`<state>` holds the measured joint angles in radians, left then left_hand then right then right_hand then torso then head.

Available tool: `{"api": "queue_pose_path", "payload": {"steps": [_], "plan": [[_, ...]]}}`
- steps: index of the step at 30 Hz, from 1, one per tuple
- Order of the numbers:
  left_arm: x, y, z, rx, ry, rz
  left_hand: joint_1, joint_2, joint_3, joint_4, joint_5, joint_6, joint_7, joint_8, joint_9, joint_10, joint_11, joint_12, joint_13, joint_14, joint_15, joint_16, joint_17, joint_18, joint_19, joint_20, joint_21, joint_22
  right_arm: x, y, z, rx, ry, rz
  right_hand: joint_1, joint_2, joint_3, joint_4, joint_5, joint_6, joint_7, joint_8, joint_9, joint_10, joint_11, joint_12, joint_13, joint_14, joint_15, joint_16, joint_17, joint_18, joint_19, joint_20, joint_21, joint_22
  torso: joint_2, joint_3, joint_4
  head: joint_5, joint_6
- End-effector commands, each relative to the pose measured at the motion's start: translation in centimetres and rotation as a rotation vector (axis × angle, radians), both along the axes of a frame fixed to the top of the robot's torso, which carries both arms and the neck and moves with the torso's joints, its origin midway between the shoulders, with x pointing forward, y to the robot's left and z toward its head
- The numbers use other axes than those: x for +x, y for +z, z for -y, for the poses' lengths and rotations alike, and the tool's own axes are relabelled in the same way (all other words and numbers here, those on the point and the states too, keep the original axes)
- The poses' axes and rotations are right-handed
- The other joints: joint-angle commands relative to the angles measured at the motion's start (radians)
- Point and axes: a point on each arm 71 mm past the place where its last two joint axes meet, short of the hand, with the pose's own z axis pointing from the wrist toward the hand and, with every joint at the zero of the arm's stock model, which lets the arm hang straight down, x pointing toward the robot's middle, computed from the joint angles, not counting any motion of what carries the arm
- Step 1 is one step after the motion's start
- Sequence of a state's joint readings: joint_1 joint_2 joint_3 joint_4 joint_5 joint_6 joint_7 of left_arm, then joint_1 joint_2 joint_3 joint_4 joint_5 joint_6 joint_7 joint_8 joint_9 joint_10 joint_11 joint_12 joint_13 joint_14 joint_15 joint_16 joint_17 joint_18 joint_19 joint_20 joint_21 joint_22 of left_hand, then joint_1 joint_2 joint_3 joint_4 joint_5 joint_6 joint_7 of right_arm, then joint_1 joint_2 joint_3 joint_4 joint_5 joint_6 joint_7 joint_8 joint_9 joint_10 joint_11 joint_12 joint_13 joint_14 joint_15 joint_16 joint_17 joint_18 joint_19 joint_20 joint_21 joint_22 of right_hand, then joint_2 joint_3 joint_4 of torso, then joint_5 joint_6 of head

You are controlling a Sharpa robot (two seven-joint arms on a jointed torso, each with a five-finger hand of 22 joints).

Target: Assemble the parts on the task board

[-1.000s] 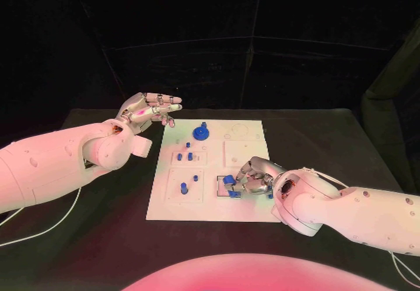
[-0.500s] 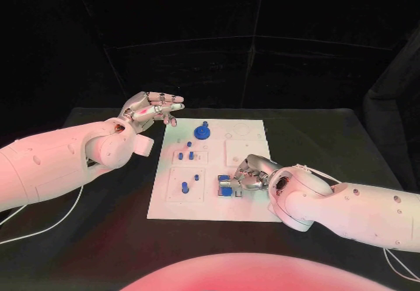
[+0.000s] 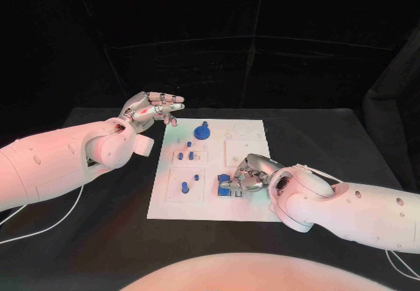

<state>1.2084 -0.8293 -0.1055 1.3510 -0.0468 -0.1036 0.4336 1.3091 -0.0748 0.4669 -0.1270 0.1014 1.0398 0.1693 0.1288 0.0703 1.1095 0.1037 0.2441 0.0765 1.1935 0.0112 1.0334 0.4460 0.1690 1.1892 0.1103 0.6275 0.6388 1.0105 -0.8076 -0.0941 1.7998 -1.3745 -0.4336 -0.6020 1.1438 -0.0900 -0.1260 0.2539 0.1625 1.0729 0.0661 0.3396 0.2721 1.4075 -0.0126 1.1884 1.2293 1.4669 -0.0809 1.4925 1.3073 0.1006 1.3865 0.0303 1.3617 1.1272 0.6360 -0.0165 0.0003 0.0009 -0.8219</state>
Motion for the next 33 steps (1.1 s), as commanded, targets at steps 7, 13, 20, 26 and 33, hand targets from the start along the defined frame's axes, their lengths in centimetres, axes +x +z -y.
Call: {"api": "queue_pose_path", "payload": {"steps": [7, 13, 20, 26, 33], "plan": [[0.0, 0.1, 0.1, -0.010, -0.010, 0.000, 0.010, 0.003, -0.006, -0.001, -0.004, 0.001, 0.005, 0.006, -0.002, -0.009, -0.003, 0.008, -0.002, -0.005, 0.001, -0.003, -0.003, 0.013, -0.008, -0.002, -0.008, -0.002, 0.0, 0.3, -0.3, -0.050, 0.051, 0.046, 0.160, 0.034, 0.027, -0.099, -0.007, 0.003, -0.005, -0.003, 0.012, 0.002, -0.003, -0.010, 0.001, 0.070, 0.000, 0.004, 0.079, -0.016, 0.003, -0.002, 0.002, 0.015, 0.000, -0.0007, 0.0013, -0.003, -0.002], [0.0, 0.1, 0.0, -0.009, -0.008, 0.001, 0.010, 0.003, -0.006, -0.001, -0.004, 0.001, 0.005, 0.006, -0.002, -0.009, -0.003, 0.008, -0.002, -0.005, 0.001, -0.003, -0.003, 0.013, -0.008, -0.002, -0.008, -0.002, 0.3, 0.2, -0.2, -0.068, 0.041, 0.066, 0.172, 0.041, 0.029, -0.110, -0.012, 0.006, -0.006, -0.003, 0.014, 0.003, -0.004, -0.012, 0.001, 0.071, 0.000, 0.006, 0.085, -0.017, 0.005, -0.002, 0.005, 0.020, 0.001, -0.0006, 0.0007, -0.003, -0.004], [0.0, 0.1, 0.0, -0.008, -0.007, 0.000, 0.010, 0.003, -0.006, -0.001, -0.004, 0.001, 0.005, 0.006, -0.002, -0.009, -0.003, 0.008, -0.002, -0.005, 0.001, -0.003, -0.003, 0.013, -0.008, -0.002, -0.008, -0.002, 0.3, 0.5, 0.0, -0.034, 0.037, 0.088, 0.136, 0.043, 0.010, -0.094, -0.002, 0.005, -0.003, -0.006, 0.016, 0.007, -0.001, -0.007, 0.007, 0.070, 0.001, 0.005, 0.082, -0.017, 0.004, -0.001, 0.004, 0.018, 0.000, -0.0003, -0.0001, -0.004, -0.003], [-0.1, 0.1, -0.1, -0.008, -0.007, 0.000, 0.010, 0.003, -0.006, -0.001, -0.004, 0.001, 0.005, 0.006, -0.002, -0.009, -0.003, 0.008, -0.002, -0.005, 0.001, -0.003, -0.003, 0.013, -0.008, -0.002, -0.008, -0.002, -0.1, 1.2, 1.9, 0.091, 0.011, 0.081, 0.118, 0.048, -0.017, -0.082, 0.088, -0.046, 0.013, -0.043, 0.006, -0.001, 0.012, -0.018, 0.004, 0.068, 0.011, 0.001, 0.075, -0.014, -0.004, 0.006, -0.005, 0.002, -0.001, -0.0006, -0.0010, -0.008, -0.002], [-0.1, 0.1, -0.2, -0.008, -0.007, 0.000, 0.010, 0.003, -0.006, -0.001, -0.004, 0.001, 0.005, 0.006, -0.002, -0.009, -0.003, 0.008, -0.002, -0.005, 0.001, -0.003, -0.003, 0.013, -0.008, -0.002, -0.008, -0.002, 0.3, 2.7, 6.2, 0.099, -0.053, 0.075, 0.140, 0.061, -0.029, -0.093, 0.124, -0.064, 0.024, -0.068, -0.005, -0.005, 0.021, -0.020, 0.006, 0.070, 0.020, 0.003, 0.083, -0.014, -0.003, 0.015, -0.004, 0.005, -0.001, -0.0011, -0.0051, -0.028, 0.003]]}}
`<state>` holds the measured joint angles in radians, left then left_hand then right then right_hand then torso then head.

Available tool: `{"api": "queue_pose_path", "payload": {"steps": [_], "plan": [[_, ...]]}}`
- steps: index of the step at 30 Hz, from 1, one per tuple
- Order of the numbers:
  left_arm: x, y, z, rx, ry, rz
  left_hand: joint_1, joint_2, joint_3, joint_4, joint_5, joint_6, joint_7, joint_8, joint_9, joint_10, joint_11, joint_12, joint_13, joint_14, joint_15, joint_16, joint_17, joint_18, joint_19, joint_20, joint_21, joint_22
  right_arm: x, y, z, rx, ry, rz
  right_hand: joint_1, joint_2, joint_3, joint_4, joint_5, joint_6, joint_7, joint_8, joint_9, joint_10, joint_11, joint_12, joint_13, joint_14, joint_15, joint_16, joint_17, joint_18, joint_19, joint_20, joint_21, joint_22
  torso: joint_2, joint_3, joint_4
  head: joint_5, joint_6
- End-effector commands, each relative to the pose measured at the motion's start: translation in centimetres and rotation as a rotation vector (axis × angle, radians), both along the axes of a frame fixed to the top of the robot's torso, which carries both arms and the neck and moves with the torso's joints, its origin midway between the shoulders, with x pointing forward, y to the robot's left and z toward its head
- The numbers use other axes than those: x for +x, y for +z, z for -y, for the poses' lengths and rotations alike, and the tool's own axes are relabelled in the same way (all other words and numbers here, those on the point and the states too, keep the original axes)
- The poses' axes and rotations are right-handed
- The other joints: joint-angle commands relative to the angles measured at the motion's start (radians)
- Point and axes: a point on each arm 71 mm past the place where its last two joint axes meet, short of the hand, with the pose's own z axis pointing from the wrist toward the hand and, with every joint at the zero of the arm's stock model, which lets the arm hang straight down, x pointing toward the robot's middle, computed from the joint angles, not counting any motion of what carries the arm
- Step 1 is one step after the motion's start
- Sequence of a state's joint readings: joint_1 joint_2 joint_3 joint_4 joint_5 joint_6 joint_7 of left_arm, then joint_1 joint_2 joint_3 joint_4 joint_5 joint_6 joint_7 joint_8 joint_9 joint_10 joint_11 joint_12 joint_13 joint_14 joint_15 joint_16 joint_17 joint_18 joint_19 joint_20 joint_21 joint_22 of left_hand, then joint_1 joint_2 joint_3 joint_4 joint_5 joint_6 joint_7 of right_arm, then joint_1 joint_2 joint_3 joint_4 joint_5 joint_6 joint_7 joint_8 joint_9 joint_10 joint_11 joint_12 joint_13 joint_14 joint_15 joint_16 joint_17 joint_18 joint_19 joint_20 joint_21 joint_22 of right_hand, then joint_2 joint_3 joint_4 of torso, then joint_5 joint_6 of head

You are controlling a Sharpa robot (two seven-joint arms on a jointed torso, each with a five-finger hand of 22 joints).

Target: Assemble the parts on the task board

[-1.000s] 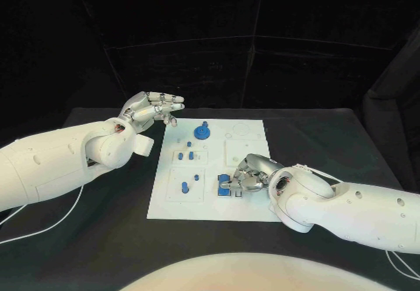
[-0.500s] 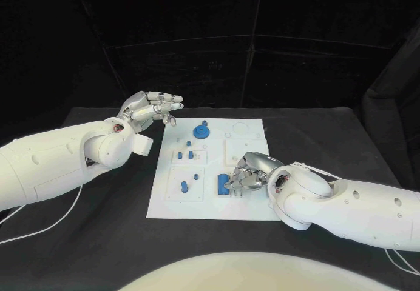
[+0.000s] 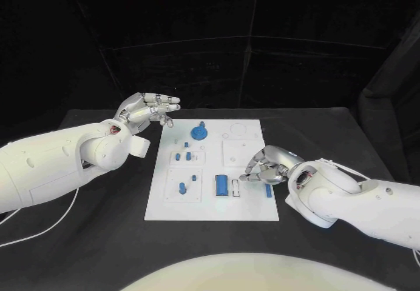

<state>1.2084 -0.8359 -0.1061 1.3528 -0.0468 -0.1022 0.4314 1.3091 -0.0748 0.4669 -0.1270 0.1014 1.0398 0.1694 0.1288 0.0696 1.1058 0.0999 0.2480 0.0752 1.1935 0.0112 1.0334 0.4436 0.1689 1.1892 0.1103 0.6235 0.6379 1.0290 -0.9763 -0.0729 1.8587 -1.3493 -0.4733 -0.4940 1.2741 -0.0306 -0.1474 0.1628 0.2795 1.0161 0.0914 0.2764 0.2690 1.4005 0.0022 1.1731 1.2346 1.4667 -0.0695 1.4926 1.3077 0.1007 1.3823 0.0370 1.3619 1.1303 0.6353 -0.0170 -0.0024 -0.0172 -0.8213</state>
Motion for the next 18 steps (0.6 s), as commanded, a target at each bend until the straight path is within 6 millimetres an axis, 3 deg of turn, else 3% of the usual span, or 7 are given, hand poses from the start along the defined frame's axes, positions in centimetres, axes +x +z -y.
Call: {"api": "queue_pose_path", "payload": {"steps": [1, 8, 18], "plan": [[0.0, 0.2, 0.2, -0.011, -0.010, 0.003, 0.010, 0.003, -0.006, -0.001, -0.004, 0.001, 0.005, 0.006, -0.001, -0.006, 0.001, 0.004, -0.001, -0.005, 0.001, -0.003, -0.001, 0.014, -0.008, -0.002, -0.004, -0.001, 0.1, 0.5, 1.3, 0.045, -0.008, -0.008, 0.012, 0.004, -0.008, -0.003, 0.012, -0.006, -0.001, -0.006, -0.002, 0.002, 0.007, -0.004, 0.001, 0.070, 0.009, 0.004, 0.083, -0.014, 0.001, 0.009, -0.004, 0.003, -0.001, -0.0007, -0.0037, -0.012, 0.003], [0.0, 0.2, 0.3, -0.013, -0.015, 0.002, 0.010, 0.003, -0.006, -0.001, -0.004, 0.001, 0.005, 0.006, -0.001, -0.006, 0.001, 0.004, -0.001, -0.005, 0.001, -0.003, -0.001, 0.014, -0.008, -0.002, -0.004, -0.001, 0.0, 0.5, 4.5, -0.135, -0.003, -0.045, 0.003, 0.010, -0.026, 0.003, 0.016, 0.015, -0.004, -0.007, -0.004, 0.011, 0.005, 0.011, 0.016, 0.075, 0.008, 0.014, 0.108, -0.018, 0.010, 0.010, 0.008, 0.025, 0.000, 0.0012, -0.0054, -0.034, 0.006], [0.0, 0.1, 0.4, -0.014, -0.017, 0.002, 0.010, 0.003, -0.006, -0.001, -0.004, 0.001, 0.005, 0.006, -0.001, -0.006, 0.001, 0.004, -0.001, -0.005, 0.001, -0.003, -0.001, 0.014, -0.008, -0.002, -0.004, -0.001, 0.3, -0.4, 5.1, -0.275, 0.013, -0.088, -0.008, 0.019, -0.044, 0.013, 0.007, 0.048, -0.014, 0.003, 0.004, 0.013, -0.003, 0.010, 0.018, 0.075, 0.003, 0.015, 0.110, -0.018, 0.011, 0.007, 0.009, 0.028, 0.000, 0.0010, -0.0015, -0.043, 0.003]]}}
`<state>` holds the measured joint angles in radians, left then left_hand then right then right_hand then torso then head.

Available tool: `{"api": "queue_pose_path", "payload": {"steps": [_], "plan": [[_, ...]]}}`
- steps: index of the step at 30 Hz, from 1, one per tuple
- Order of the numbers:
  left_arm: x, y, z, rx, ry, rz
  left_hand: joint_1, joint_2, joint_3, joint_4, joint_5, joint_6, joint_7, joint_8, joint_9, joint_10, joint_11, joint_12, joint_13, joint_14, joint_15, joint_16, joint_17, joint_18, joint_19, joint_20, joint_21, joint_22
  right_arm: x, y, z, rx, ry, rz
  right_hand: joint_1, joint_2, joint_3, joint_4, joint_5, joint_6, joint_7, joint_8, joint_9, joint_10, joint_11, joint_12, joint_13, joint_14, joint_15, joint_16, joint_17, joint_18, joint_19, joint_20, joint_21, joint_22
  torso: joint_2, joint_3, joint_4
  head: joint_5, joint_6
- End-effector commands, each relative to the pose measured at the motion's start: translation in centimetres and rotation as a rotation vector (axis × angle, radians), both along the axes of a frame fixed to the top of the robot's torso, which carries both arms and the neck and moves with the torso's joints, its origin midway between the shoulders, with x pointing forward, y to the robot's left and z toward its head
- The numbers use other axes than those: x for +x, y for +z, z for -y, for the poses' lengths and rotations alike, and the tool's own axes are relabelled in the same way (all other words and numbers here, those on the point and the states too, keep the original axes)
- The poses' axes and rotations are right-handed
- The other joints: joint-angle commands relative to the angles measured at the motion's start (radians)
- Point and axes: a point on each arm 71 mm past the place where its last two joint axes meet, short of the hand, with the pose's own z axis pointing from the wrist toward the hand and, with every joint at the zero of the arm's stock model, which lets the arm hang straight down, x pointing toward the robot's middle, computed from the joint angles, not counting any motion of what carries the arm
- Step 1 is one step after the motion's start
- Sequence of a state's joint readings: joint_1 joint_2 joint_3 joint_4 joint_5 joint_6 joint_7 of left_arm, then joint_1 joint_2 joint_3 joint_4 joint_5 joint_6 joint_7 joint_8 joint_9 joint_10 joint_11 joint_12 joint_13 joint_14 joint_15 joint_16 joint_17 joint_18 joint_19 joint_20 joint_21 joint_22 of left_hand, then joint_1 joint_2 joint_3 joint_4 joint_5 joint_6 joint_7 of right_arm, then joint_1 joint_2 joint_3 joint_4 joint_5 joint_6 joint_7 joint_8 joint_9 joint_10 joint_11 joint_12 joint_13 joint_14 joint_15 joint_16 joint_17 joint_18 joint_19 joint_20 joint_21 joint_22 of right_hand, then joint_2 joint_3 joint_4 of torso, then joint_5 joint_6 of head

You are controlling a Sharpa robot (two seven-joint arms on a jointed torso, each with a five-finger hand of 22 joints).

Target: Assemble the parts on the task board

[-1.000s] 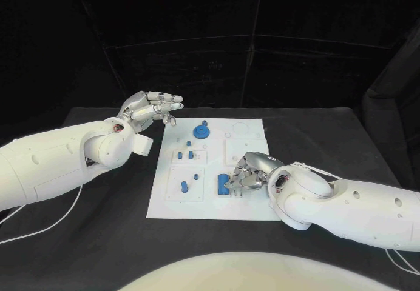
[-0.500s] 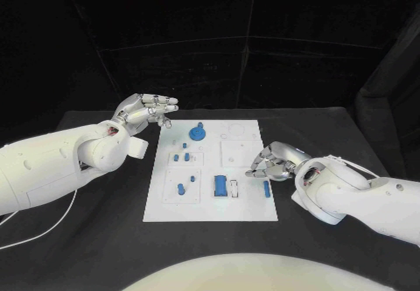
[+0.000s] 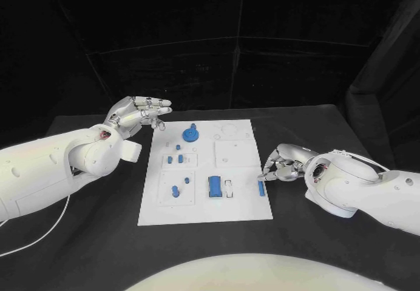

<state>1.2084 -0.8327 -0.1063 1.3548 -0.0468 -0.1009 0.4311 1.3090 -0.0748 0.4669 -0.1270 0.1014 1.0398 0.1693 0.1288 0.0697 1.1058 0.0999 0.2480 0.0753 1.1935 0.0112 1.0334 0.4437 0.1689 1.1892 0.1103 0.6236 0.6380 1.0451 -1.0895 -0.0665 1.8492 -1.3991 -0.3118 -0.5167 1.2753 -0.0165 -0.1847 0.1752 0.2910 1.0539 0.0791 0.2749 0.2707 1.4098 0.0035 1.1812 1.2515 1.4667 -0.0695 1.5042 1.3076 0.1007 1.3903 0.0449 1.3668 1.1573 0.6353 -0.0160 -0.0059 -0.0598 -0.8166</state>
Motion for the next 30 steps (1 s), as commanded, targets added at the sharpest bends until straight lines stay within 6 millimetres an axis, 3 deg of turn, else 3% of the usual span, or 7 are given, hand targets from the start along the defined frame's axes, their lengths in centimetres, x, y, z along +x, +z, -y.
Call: {"api": "queue_pose_path", "payload": {"steps": [1, 7, 16, 30], "plan": [[0.0, 0.1, 0.1, -0.011, -0.011, 0.003, 0.010, 0.003, -0.006, -0.001, -0.004, 0.001, 0.005, 0.006, -0.001, -0.006, 0.001, 0.004, -0.001, -0.005, 0.001, -0.003, -0.001, 0.013, -0.008, -0.002, -0.004, -0.001, -0.1, -0.5, -0.1, -0.104, 0.033, -0.036, -0.011, 0.006, -0.010, 0.002, -0.006, 0.013, -0.003, 0.006, 0.004, 0.003, -0.005, 0.002, 0.001, 0.075, 0.002, 0.003, 0.110, -0.018, 0.003, -0.002, 0.004, 0.001, 0.000, 0.0000, 0.0023, -0.001, -0.003], [0.0, 0.1, 0.1, -0.011, -0.011, 0.002, 0.010, 0.003, -0.006, -0.001, -0.004, 0.001, 0.005, 0.006, -0.001, -0.006, 0.001, 0.004, -0.001, -0.005, 0.001, -0.003, -0.001, 0.013, -0.008, -0.002, -0.004, -0.001, -0.2, -1.0, -0.6, -0.122, 0.044, -0.048, -0.013, 0.007, -0.017, 0.005, -0.008, 0.024, -0.007, 0.012, 0.011, 0.004, -0.008, 0.002, 0.002, 0.074, -0.001, 0.002, 0.109, -0.018, 0.002, -0.004, 0.004, 0.000, -0.001, -0.0016, 0.0033, -0.003, -0.004], [0.0, 0.1, 0.0, -0.010, -0.011, 0.002, 0.009, 0.004, -0.008, -0.002, -0.004, 0.000, 0.005, 0.006, -0.001, -0.007, 0.001, 0.005, -0.002, -0.006, 0.001, -0.003, -0.003, 0.013, -0.008, -0.002, -0.004, -0.001, -0.2, -1.4, -1.2, -0.138, 0.064, -0.052, -0.005, 0.006, -0.021, 0.002, -0.008, 0.030, -0.011, 0.015, 0.017, 0.004, -0.011, 0.000, 0.002, 0.074, -0.003, 0.002, 0.108, -0.018, 0.001, -0.007, 0.003, -0.001, 0.000, -0.0009, 0.0042, -0.004, -0.006], [0.0, 0.0, 0.0, -0.009, -0.012, -0.001, 0.009, 0.004, -0.008, -0.002, -0.004, 0.000, 0.005, 0.006, -0.001, -0.007, 0.001, 0.005, -0.002, -0.006, 0.001, -0.003, -0.003, 0.013, -0.008, -0.002, -0.004, -0.001, -0.3, -2.4, -2.5, -0.172, 0.112, -0.071, 0.066, 0.013, -0.018, -0.045, 0.003, 0.027, -0.013, 0.012, 0.034, -0.001, -0.015, -0.011, -0.002, 0.073, -0.007, 0.000, 0.106, -0.017, -0.001, -0.012, 0.000, -0.004, -0.001, -0.0016, 0.0039, -0.002, -0.012]]}}
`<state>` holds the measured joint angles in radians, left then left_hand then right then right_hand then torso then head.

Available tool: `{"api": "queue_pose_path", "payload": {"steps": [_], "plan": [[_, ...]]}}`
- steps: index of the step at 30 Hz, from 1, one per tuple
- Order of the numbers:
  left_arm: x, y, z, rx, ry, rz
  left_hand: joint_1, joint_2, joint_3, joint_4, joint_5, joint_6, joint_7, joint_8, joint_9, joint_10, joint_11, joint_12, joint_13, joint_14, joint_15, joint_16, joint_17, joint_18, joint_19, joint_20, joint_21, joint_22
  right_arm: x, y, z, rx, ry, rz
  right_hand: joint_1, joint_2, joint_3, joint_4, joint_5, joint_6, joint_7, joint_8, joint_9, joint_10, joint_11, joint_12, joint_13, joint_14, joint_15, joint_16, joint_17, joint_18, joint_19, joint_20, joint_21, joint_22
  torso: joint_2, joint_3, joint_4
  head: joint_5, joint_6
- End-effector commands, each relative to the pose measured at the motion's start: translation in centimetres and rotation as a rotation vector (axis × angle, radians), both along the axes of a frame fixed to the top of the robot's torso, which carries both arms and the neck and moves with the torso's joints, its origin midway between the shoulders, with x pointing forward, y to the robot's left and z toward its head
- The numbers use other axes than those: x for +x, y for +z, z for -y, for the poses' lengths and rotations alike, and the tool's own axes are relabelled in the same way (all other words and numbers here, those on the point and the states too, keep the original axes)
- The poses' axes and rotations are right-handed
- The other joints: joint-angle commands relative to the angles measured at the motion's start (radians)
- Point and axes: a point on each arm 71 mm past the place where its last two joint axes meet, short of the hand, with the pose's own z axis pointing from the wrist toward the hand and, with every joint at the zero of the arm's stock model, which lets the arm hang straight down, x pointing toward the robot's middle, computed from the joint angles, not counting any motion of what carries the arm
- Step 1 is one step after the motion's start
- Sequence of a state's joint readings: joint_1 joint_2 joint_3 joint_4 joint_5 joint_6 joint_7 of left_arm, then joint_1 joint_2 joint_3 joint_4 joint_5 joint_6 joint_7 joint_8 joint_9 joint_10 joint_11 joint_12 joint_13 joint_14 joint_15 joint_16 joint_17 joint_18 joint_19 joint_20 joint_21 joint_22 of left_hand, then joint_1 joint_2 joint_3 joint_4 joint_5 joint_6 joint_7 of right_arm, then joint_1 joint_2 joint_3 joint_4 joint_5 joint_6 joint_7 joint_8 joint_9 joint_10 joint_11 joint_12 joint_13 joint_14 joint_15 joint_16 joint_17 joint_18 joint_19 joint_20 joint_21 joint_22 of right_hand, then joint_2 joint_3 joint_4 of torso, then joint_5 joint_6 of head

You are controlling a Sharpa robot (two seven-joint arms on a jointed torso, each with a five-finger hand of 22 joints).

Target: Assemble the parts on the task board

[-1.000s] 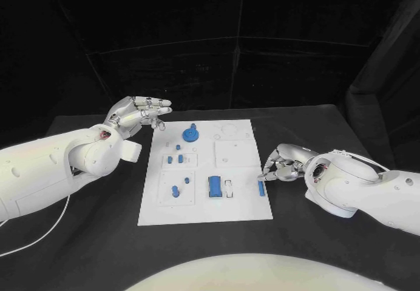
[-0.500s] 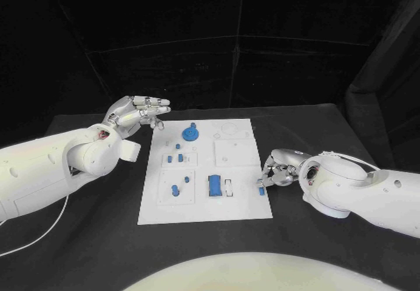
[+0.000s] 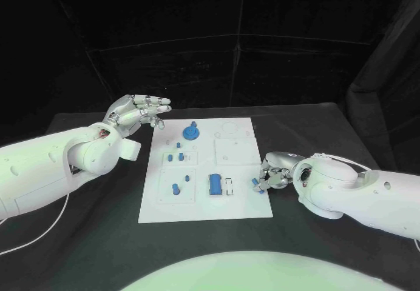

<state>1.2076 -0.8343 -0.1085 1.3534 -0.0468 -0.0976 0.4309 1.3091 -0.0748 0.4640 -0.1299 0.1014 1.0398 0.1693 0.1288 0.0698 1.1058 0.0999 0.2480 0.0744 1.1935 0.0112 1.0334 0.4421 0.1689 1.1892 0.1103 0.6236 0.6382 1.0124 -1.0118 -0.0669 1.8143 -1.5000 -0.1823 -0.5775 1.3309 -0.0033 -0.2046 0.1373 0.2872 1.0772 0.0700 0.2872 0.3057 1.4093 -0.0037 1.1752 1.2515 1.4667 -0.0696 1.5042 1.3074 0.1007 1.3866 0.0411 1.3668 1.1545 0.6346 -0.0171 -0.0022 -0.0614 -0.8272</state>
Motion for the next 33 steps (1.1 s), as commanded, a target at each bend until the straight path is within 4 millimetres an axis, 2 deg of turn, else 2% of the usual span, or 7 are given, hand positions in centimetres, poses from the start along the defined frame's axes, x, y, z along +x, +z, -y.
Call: {"api": "queue_pose_path", "payload": {"steps": [1, 12, 15, 19, 21, 26, 33], "plan": [[0.0, 0.1, 0.1, -0.010, -0.011, 0.001, 0.009, 0.004, -0.006, 0.001, -0.004, 0.000, 0.005, 0.007, -0.001, -0.007, 0.001, 0.005, -0.001, -0.006, 0.001, -0.003, -0.001, 0.013, -0.008, -0.002, -0.004, -0.002, 0.0, -0.2, -0.2, -0.040, 0.027, -0.003, 0.015, 0.001, 0.002, -0.011, 0.006, 0.002, -0.004, -0.001, 0.000, -0.001, -0.008, -0.006, -0.002, 0.073, -0.007, -0.001, 0.106, -0.017, 0.002, -0.008, -0.001, -0.002, 0.000, -0.0003, 0.0003, -0.001, -0.001], [-0.1, 0.0, 0.1, -0.009, -0.013, -0.003, 0.009, 0.004, -0.006, 0.001, -0.004, 0.000, 0.005, 0.007, -0.001, -0.007, 0.001, 0.005, -0.001, -0.006, 0.001, -0.003, -0.001, 0.013, -0.008, -0.002, -0.004, -0.002, 0.2, -0.4, -1.2, -0.076, 0.063, 0.043, 0.095, 0.031, 0.047, -0.066, -0.005, -0.015, 0.004, -0.028, 0.000, -0.015, -0.004, -0.030, -0.014, 0.071, -0.005, -0.006, 0.098, -0.016, -0.004, -0.007, -0.007, -0.011, -0.001, -0.0005, 0.0013, 0.002, 0.000], [-0.1, 0.0, 0.0, -0.009, -0.014, -0.003, 0.009, 0.004, -0.006, 0.001, -0.004, 0.000, 0.005, 0.007, -0.001, -0.007, 0.001, 0.005, -0.001, -0.006, 0.001, -0.003, -0.001, 0.013, -0.008, -0.002, -0.004, -0.002, 0.2, -0.3, -1.3, -0.076, 0.062, 0.050, 0.101, 0.035, 0.067, -0.072, 0.063, -0.019, 0.008, -0.045, -0.005, -0.020, -0.001, -0.041, -0.019, 0.071, -0.002, -0.007, 0.098, -0.015, -0.005, -0.005, -0.009, -0.012, 0.000, -0.0002, 0.0002, 0.004, 0.000], [-0.1, 0.0, 0.0, -0.009, -0.014, -0.004, 0.008, 0.004, -0.007, 0.001, -0.004, -0.001, 0.005, 0.007, -0.002, -0.009, 0.001, 0.006, -0.002, -0.007, 0.002, -0.003, -0.002, 0.013, -0.009, -0.001, -0.005, -0.002, 0.2, -0.3, -1.3, -0.053, 0.039, 0.047, 0.111, 0.043, 0.101, -0.078, 0.094, -0.018, 0.009, -0.058, -0.010, -0.024, -0.002, -0.048, -0.023, 0.071, -0.002, -0.008, 0.097, -0.015, -0.005, -0.005, -0.009, -0.012, -0.001, -0.0005, -0.0003, 0.006, 0.001], [-0.1, 0.0, 0.0, -0.009, -0.014, -0.004, 0.008, 0.004, -0.007, 0.001, -0.004, -0.001, 0.005, 0.007, -0.002, -0.009, 0.001, 0.006, -0.002, -0.007, 0.002, -0.003, -0.002, 0.013, -0.009, -0.001, -0.005, -0.002, 0.1, -0.2, -1.2, -0.024, 0.015, 0.037, 0.103, 0.041, 0.126, -0.071, 0.140, -0.016, 0.010, -0.067, -0.013, -0.024, -0.002, -0.049, -0.022, 0.071, -0.002, -0.007, 0.099, -0.015, -0.004, -0.005, -0.009, -0.011, -0.001, -0.0006, -0.0004, 0.007, 0.002], [-0.1, 0.0, 0.0, -0.009, -0.015, -0.005, 0.008, 0.004, -0.007, 0.001, -0.004, -0.001, 0.005, 0.007, -0.002, -0.009, 0.001, 0.006, -0.002, -0.007, 0.002, -0.003, -0.002, 0.013, -0.009, -0.001, -0.005, -0.002, -0.3, 0.1, -1.3, 0.077, -0.047, 0.008, 0.063, -0.007, 0.235, -0.046, 0.229, -0.003, 0.009, -0.092, -0.021, -0.021, -0.002, -0.049, -0.019, 0.072, -0.001, -0.006, 0.103, -0.016, -0.001, -0.003, -0.007, -0.007, -0.001, -0.0007, 0.0001, 0.008, 0.003], [-0.1, 0.0, 0.1, -0.008, -0.015, -0.006, 0.008, 0.004, -0.007, 0.001, -0.004, -0.001, 0.005, 0.007, -0.002, -0.009, 0.001, 0.006, -0.002, -0.007, 0.002, -0.003, -0.002, 0.013, -0.009, -0.001, -0.005, -0.002, -0.9, 0.8, -1.8, 0.198, -0.092, 0.015, 0.008, -0.077, 0.376, -0.018, 0.244, 0.009, 0.010, -0.111, -0.021, -0.015, 0.002, -0.046, -0.014, 0.073, -0.001, -0.006, 0.106, -0.017, 0.001, -0.002, -0.004, -0.002, 0.000, -0.0009, 0.0020, 0.010, 0.004]]}}
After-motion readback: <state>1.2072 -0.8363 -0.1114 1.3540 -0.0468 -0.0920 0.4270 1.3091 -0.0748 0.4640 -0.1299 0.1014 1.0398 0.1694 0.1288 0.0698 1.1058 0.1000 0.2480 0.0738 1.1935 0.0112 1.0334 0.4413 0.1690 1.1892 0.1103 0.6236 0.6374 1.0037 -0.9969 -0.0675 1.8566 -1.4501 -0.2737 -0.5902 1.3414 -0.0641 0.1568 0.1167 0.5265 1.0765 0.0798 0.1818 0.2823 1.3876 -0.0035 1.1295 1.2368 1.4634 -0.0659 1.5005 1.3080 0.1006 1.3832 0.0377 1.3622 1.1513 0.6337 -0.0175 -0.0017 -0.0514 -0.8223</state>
